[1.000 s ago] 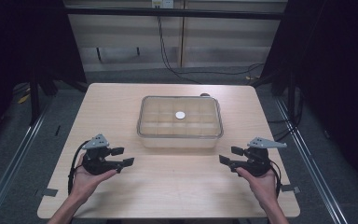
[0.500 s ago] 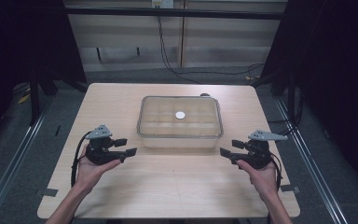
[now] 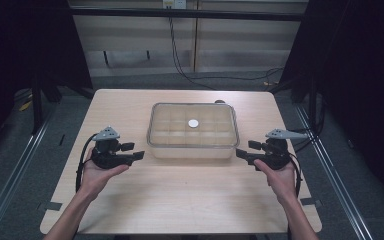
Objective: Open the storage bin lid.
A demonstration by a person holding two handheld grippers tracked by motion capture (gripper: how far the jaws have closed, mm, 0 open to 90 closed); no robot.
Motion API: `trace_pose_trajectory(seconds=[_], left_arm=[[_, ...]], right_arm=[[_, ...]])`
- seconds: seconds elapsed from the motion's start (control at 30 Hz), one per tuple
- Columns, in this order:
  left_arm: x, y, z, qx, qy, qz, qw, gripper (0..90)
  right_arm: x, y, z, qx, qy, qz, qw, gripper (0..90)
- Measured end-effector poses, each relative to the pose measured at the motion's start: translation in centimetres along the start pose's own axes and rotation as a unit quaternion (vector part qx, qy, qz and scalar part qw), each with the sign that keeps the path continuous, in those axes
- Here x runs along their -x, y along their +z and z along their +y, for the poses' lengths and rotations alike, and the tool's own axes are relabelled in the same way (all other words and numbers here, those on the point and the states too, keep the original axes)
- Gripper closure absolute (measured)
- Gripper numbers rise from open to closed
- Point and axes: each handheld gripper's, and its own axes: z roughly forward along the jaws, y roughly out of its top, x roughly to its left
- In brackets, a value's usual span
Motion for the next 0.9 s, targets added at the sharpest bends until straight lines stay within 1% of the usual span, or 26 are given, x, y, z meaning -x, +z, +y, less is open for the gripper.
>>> trace_pose_trajectory(seconds=[0.07,0.1,0.13,0.17,0.2,0.23,0.27,0.33,0.37,0.4,0.43,0.47,0.53,0.57,0.6,0.67,0.73,0.8,0.83,0.87,0.9], left_arm=[[-0.1,0.0,0.1,0.003,-0.003,-0.003,1.0000,40.0],[-0.2,0.0,0.3,0.008,-0.004,-0.010,0.9999,39.8],[-0.3,0.0,0.4,0.010,-0.004,-0.012,0.9999,39.7],[-0.3,0.0,0.4,0.010,-0.004,-0.012,0.9999,39.2],[-0.3,0.0,0.5,0.016,-0.003,-0.010,0.9998,39.3],[-0.4,0.1,0.4,0.019,0.000,-0.010,0.9998,39.6],[-0.6,0.1,0.4,0.018,-0.002,-0.011,0.9998,39.6],[-1.0,0.3,0.3,0.014,-0.007,-0.005,0.9999,39.3],[-1.2,0.4,0.3,0.014,-0.010,-0.004,0.9998,39.3],[-1.3,0.5,0.3,0.016,-0.015,-0.006,0.9998,38.7],[-1.4,0.5,0.4,0.014,-0.015,-0.003,0.9998,38.4],[-1.5,0.6,0.4,0.013,-0.017,0.000,0.9998,38.4],[-1.6,0.9,0.7,0.001,-0.015,0.010,0.9998,38.4],[-1.6,0.9,0.7,0.001,-0.015,0.010,0.9998,38.4],[-1.7,0.9,1.1,-0.002,-0.009,0.009,0.9999,38.4],[-1.7,0.9,1.4,0.001,-0.008,0.009,0.9999,38.4],[-1.9,0.9,1.9,0.004,-0.011,0.011,0.9999,37.8],[-2.1,0.8,2.2,0.004,-0.010,0.008,0.9999,37.0],[-2.2,0.9,2.4,0.002,-0.008,0.011,0.9999,36.9],[-2.2,0.9,2.6,0.000,-0.007,0.011,0.9999,36.5],[-2.3,1.0,2.7,0.001,-0.010,0.012,0.9999,36.4]], right_arm=[[0.1,0.1,0.2,0.001,-0.003,-0.004,1.0000,31.4],[0.2,0.2,0.5,-0.003,-0.005,-0.006,1.0000,31.5],[0.2,0.3,0.6,-0.004,-0.007,-0.007,0.9999,31.4],[0.2,0.3,0.6,-0.004,-0.007,-0.007,0.9999,31.4],[0.4,0.4,0.8,-0.009,-0.010,-0.008,0.9999,31.4],[0.4,0.5,0.9,-0.009,-0.009,-0.007,0.9999,31.2],[0.5,0.5,1.0,-0.011,-0.009,-0.006,0.9999,30.8],[0.7,0.7,1.3,-0.012,-0.001,0.000,0.9999,30.3],[0.8,0.8,1.4,-0.013,0.011,0.007,0.9998,29.9],[0.9,0.9,1.5,-0.014,0.017,0.012,0.9997,29.9],[0.9,1.0,1.6,-0.016,0.019,0.007,0.9997,29.9],[0.9,1.1,1.7,-0.015,0.016,0.002,0.9998,29.9],[1.2,1.3,2.0,-0.018,0.016,0.000,0.9997,29.9],[1.2,1.3,2.0,-0.018,0.016,0.000,0.9997,29.9],[1.4,1.6,2.2,-0.019,0.016,-0.003,0.9997,29.9],[1.5,1.8,2.5,-0.021,0.012,-0.004,0.9997,29.9],[1.4,2.1,2.9,-0.021,0.010,0.002,0.9997,29.9],[1.3,2.3,3.3,-0.024,0.006,0.007,0.9997,30.5],[1.2,2.4,3.5,-0.025,0.003,0.006,0.9997,31.6],[1.1,2.6,3.8,-0.027,-0.005,0.006,0.9996,31.8],[1.1,2.7,4.0,-0.030,-0.006,0.006,0.9995,31.8]])
